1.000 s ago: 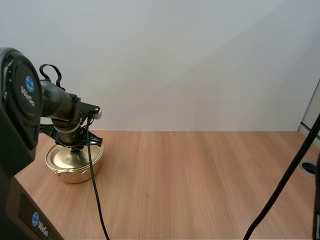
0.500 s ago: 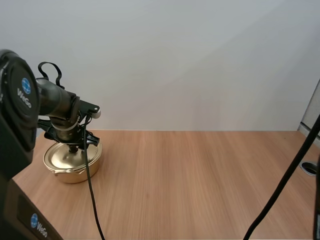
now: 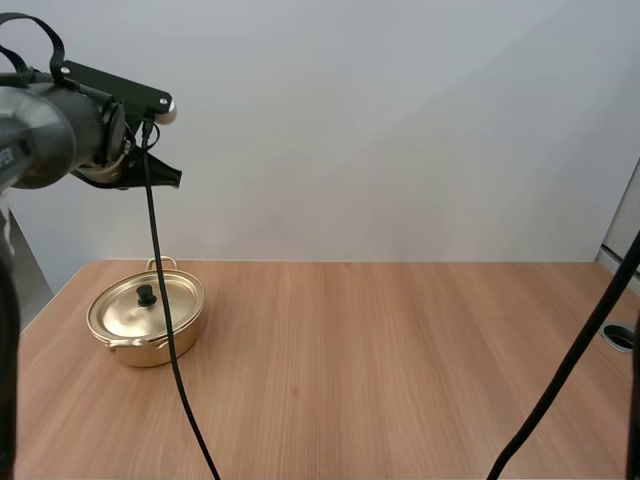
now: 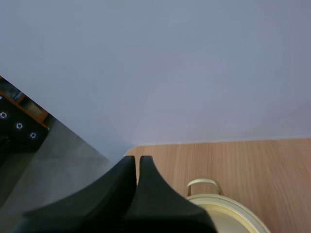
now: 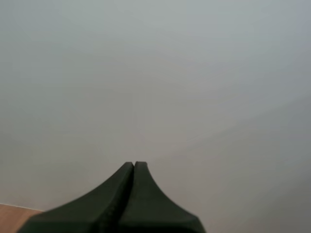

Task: Open the pot, put the car inside, and close it

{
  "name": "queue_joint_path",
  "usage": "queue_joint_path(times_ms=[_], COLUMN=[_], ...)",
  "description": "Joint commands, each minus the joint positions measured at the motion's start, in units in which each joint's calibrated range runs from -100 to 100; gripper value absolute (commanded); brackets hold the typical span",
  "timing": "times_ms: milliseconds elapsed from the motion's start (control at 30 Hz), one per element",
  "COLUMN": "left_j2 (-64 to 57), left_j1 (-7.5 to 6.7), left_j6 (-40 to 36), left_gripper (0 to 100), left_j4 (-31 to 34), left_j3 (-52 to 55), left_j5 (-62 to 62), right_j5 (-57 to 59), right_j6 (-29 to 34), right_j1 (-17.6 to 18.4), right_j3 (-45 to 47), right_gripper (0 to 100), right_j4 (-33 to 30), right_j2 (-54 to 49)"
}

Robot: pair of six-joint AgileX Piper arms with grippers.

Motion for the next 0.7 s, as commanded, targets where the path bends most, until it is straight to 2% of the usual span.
queue_joint_path(times_ms=[0,267,367,433,567,667], left_j2=[-3.65,-15.75,-19.31,-21.35,-25.44,-30.36], left_j1=[0.03,0.03,-0.51,-1.47,-4.11,-5.69], left_j6=[-0.94,-0.94,-1.04,-3.12,-10.83,-13.7], left_gripper=[0,0,0,0,0,0], left_j4=[0.01,0.12,-0.74,-2.92,-3.17,-2.82], left_j3=[0.0,0.15,0.42,1.81,9.45,17.81], left_j5=[-0.22,0.54,4.21,7.61,9.05,2.41], right_j5=[0.07,0.07,-3.16,-6.39,-12.33,-18.59], right_j6=[1.02,2.62,2.62,2.53,1.18,-2.35], right_j1=[0.0,0.0,0.0,0.0,0.0,0.0], right_j3=[2.32,17.9,24.35,28.77,37.79,45.7], right_gripper=[0,0,0,0,0,0], right_j4=[-0.03,-6.35,-7.49,-7.21,-3.71,-0.55], right_j2=[0.06,0.06,0.06,0.06,0.06,0.06])
